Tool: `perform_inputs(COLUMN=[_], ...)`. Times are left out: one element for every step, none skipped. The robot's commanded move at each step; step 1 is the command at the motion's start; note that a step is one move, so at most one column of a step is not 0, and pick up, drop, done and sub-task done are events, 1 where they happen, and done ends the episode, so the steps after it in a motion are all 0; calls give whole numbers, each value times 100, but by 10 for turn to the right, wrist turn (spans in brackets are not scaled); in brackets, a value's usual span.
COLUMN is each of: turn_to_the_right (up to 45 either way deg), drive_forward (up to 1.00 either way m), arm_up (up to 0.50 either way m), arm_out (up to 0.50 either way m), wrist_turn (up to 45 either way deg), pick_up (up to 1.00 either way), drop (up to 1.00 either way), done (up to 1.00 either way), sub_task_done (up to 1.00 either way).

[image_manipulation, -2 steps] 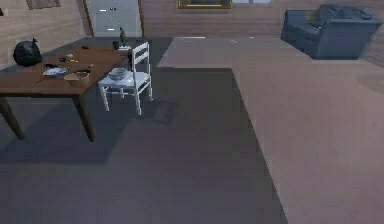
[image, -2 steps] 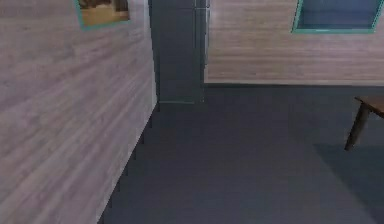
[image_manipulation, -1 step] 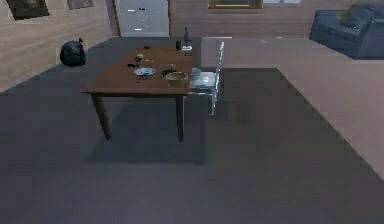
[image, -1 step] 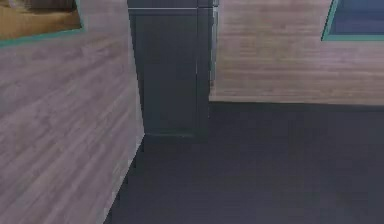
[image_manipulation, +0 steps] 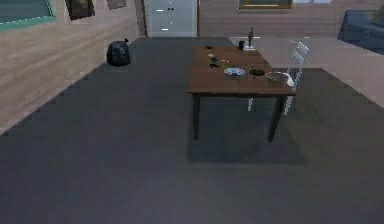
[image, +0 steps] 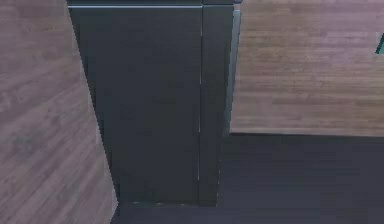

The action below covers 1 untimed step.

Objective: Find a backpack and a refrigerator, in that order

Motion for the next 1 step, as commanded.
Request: perform_inputs(turn_to_the_right=[90], drive_forward=[0], arm_up=[0], arm_out=[0], wrist_turn=[0], pick_up=[0], drop=[0], done=[0], sub_task_done=[0])
